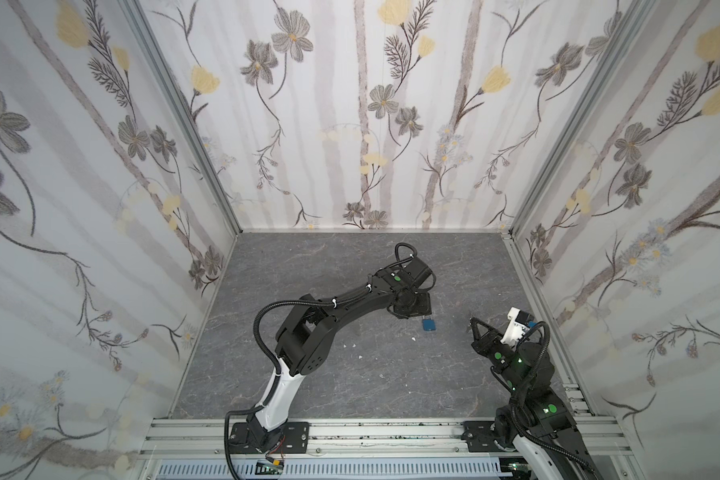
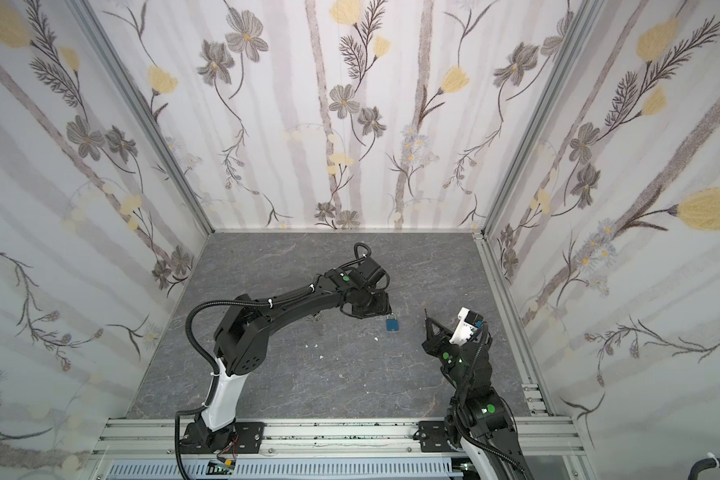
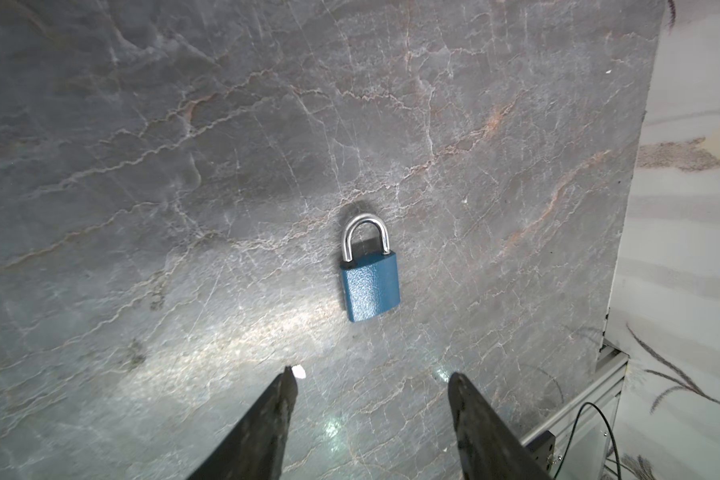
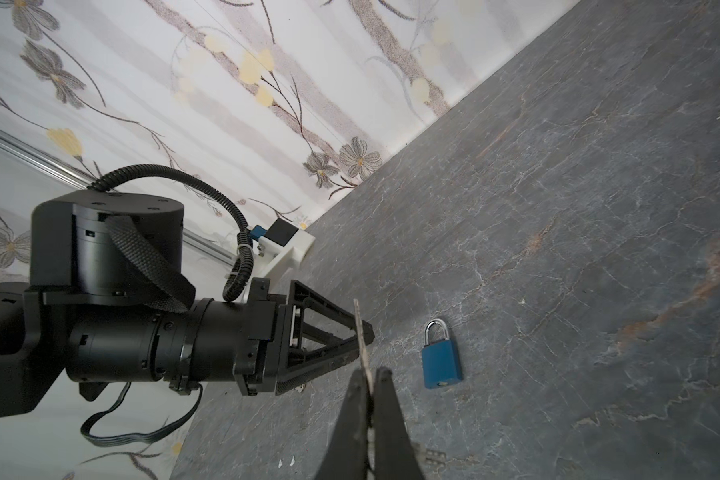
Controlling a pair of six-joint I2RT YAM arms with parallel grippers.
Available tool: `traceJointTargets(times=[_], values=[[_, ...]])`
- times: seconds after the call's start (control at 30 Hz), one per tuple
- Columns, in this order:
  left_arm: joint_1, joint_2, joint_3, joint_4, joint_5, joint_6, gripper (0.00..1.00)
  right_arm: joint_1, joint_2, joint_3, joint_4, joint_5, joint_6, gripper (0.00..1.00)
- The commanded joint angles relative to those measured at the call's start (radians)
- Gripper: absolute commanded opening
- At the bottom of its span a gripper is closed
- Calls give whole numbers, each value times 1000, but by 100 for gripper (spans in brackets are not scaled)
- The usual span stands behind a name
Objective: Unlock with the key
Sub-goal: 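Grasp the blue padlock with the left gripper while the right gripper holds the keys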
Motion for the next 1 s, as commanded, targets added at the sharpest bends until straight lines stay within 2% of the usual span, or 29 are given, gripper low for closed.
traceJointTargets(times=[0.0, 0.37, 0.53, 0.8, 0.9, 0.97], values=[[-10, 62, 74, -100, -45, 5, 62, -5, -17, -6, -32, 38, -24, 0], [-48, 258, 315, -216, -50, 2, 62, -22, -29, -31, -38, 32, -40, 0], [-67, 341, 442, -311, -86, 18, 62, -29, -39, -41, -41, 28, -43, 0], [-98, 460, 650, -473, -186, 60, 54, -39, -58, -53, -44, 21, -43, 0], [-104, 496, 702, -516, -219, 80, 47, -42, -64, -57, -44, 17, -42, 0], [-106, 513, 723, -543, -240, 90, 47, -44, -68, -58, -45, 18, -40, 0]])
